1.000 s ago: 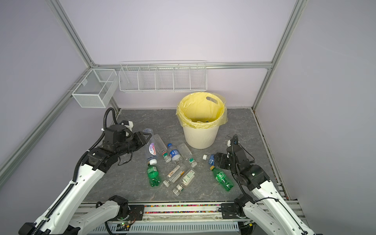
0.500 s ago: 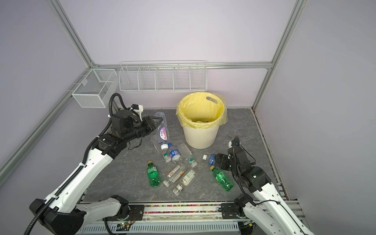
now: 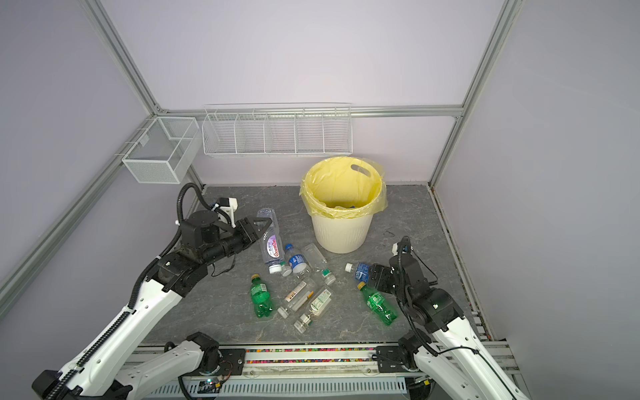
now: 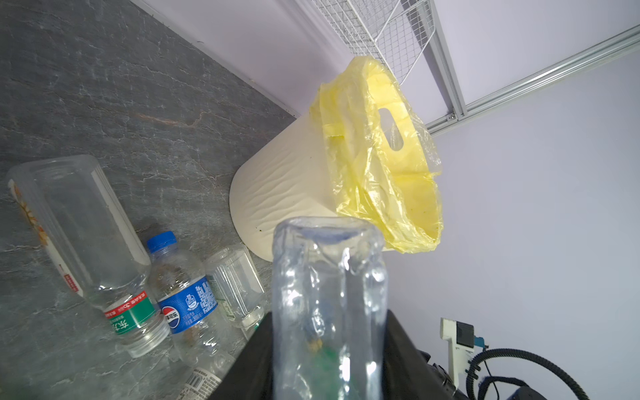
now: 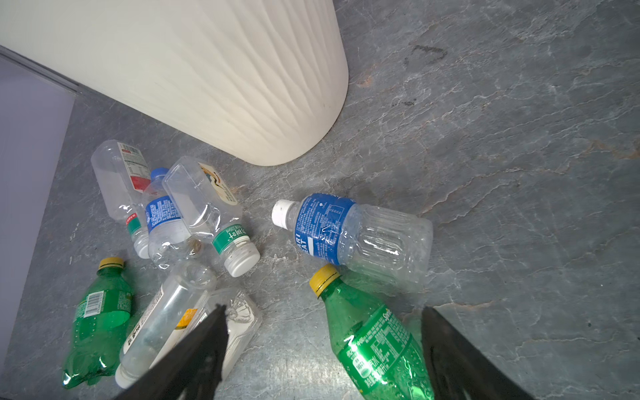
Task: Throw the plastic bottles in the bin
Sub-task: 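Lift the crushed clear bottle with the left gripper over the bin, then open the left gripper to drop the crushed bottle into the bin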
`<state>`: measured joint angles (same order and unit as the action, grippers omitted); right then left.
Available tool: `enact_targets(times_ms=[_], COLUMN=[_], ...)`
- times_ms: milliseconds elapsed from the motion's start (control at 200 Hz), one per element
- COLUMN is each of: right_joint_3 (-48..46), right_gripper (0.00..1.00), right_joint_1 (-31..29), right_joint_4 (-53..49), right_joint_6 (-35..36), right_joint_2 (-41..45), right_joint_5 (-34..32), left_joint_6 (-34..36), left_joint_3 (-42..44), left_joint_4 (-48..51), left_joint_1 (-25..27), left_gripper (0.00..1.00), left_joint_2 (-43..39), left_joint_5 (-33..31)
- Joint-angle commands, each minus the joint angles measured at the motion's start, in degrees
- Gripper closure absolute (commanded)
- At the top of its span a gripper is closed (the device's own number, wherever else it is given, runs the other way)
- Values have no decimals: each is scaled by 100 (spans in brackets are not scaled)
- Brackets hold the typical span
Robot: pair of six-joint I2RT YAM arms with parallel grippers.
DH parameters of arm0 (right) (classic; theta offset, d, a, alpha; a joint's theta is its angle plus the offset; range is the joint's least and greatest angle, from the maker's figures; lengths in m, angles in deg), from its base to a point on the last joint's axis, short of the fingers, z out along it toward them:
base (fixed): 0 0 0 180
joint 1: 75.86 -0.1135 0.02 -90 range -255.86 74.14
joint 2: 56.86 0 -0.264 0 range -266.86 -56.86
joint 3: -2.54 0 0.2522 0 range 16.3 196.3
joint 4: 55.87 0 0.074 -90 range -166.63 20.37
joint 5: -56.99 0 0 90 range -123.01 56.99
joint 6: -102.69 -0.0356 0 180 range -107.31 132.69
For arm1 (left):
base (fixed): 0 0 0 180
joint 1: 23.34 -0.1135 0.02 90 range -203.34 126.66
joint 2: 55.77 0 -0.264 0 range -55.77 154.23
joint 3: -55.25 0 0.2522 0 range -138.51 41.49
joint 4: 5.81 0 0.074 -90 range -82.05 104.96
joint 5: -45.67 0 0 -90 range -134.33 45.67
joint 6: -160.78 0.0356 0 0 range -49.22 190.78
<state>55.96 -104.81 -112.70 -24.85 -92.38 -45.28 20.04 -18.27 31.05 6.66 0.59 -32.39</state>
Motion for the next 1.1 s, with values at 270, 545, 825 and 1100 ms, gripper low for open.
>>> enact_targets(times_ms=[270,545,825,1100], right_joint_3=[-114,-144,-141,-126], right_gripper=[12,12,12,12], right_joint_1=[19,19,14,12], right_joint_4=[-420,-527,-554,-508], right_joint_6=[-173,-170,-128,-51], right_joint_2=[538,794,772,646], right_joint_5=[-446,-601,-547,-531], left_joint_6=[241,147,148,771], left_joint_3=[-2773,-7452,-9447,-6350], left_joint_4=[38,861,1450,793], left_joint_1=[323,612,664,674], left_gripper=[56,24,1,1], left_joint_2=[2254,5893,6693,4340], left_joint_5=[-12,114,357,-137])
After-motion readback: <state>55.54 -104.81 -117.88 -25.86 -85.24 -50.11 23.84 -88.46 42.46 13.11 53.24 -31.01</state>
